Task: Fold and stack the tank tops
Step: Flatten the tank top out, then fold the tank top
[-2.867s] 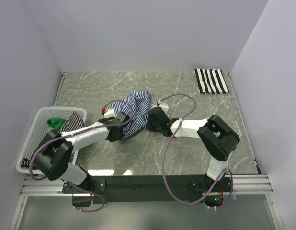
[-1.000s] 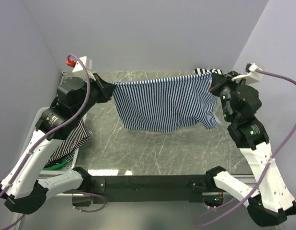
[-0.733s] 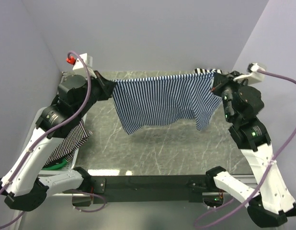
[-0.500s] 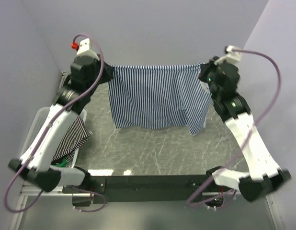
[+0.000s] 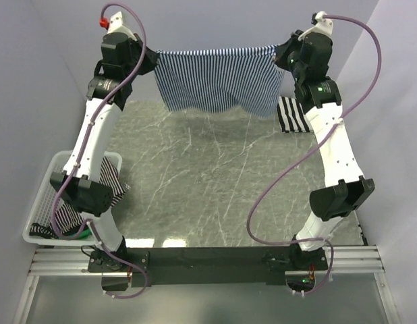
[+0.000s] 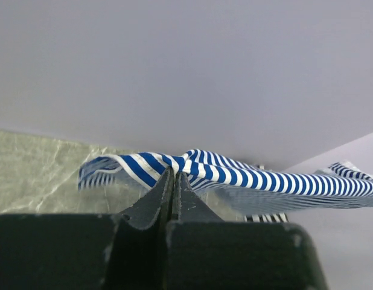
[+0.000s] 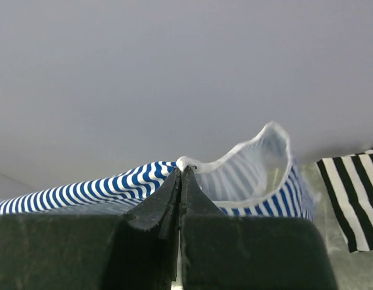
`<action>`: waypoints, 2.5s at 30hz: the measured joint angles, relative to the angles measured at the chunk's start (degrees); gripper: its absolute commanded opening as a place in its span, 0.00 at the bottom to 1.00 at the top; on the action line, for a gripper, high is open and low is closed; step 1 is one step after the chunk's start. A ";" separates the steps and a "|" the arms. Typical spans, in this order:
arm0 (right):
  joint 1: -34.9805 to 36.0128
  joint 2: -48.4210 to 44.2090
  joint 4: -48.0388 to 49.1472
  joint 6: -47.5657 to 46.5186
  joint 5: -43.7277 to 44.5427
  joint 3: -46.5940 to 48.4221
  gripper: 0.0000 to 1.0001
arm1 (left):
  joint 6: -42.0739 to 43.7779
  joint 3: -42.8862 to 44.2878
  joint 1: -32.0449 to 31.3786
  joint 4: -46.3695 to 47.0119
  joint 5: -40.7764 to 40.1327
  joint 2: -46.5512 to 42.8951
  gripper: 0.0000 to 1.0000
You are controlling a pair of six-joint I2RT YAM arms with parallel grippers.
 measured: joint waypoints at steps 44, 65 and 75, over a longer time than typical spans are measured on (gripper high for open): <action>-4.24 -12.79 11.02 13.09 2.21 -61.81 0.51 | -20.98 -54.60 -1.31 7.48 -5.51 -7.08 0.33; 2.93 38.29 -7.43 -0.74 -12.68 1.97 0.44 | -19.37 -30.25 5.95 2.08 -6.43 17.86 0.01; 5.25 44.15 -12.39 -2.78 -12.52 7.87 0.44 | -18.88 -28.70 7.23 1.16 -6.36 20.74 0.01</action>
